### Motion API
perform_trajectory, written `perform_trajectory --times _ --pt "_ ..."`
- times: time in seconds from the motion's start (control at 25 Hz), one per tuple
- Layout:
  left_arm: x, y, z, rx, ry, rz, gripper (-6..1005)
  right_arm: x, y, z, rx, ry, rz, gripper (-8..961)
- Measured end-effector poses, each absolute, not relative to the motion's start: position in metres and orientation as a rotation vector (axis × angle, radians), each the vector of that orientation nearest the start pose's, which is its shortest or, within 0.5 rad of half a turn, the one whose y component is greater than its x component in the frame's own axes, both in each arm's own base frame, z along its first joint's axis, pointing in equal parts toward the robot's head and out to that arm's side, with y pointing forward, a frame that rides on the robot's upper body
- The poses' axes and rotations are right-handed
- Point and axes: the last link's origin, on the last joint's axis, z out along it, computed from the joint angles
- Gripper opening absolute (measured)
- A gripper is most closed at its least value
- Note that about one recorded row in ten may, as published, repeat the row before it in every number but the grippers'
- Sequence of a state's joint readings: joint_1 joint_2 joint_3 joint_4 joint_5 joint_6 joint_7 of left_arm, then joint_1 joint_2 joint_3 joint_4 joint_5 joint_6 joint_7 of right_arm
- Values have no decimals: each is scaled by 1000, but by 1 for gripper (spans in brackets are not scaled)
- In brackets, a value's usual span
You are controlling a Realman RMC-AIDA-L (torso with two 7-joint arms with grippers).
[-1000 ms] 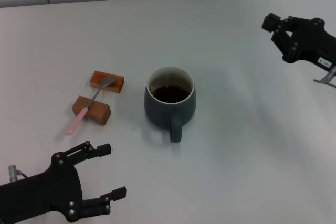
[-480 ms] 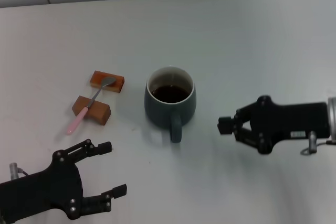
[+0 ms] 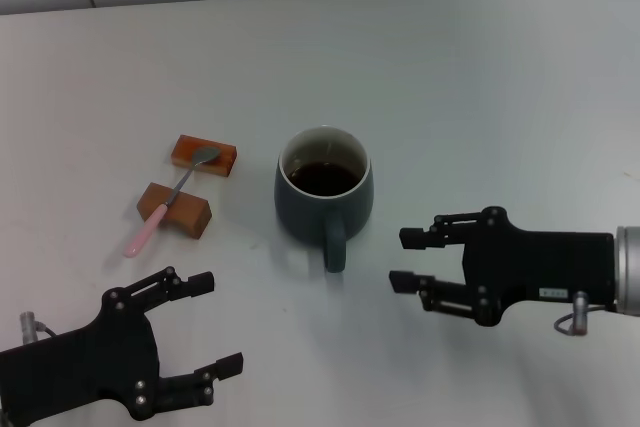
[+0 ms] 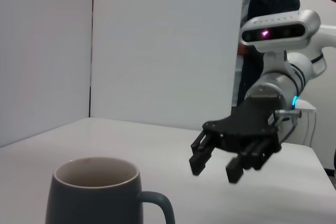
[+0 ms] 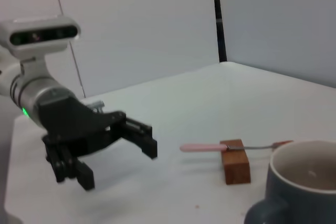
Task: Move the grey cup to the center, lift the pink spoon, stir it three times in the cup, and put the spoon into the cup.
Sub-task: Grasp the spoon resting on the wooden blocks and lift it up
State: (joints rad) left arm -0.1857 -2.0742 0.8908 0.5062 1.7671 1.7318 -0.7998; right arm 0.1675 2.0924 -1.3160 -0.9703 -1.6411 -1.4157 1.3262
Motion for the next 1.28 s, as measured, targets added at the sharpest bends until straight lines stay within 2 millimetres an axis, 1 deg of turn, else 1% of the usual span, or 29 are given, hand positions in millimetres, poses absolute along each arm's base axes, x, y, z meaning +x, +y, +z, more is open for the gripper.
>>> perform_trajectory --times 0.2,0.28,0.36,0.44,0.56,0.88,1.28 --pt "-316 199 -26 -2704 -306 -892 864 260 256 -46 -2816 373 576 371" --pt "-317 199 -26 -2703 -308 -894 864 260 252 -46 -2805 330 576 593" --pt "-317 198 -27 -2703 -309 -894 864 259 247 -43 -2775 271 620 597" --pt "-316 198 -27 -2703 -311 -895 864 258 243 -39 -2744 246 675 602" --pt "-317 197 -27 -2702 -315 -897 864 265 238 -29 -2709 284 725 608" --pt "-317 198 -28 -2702 -312 -898 865 276 235 -20 -2656 344 729 626" --pt "-315 198 -28 -2694 -311 -915 865 276 239 -28 -2663 419 710 664"
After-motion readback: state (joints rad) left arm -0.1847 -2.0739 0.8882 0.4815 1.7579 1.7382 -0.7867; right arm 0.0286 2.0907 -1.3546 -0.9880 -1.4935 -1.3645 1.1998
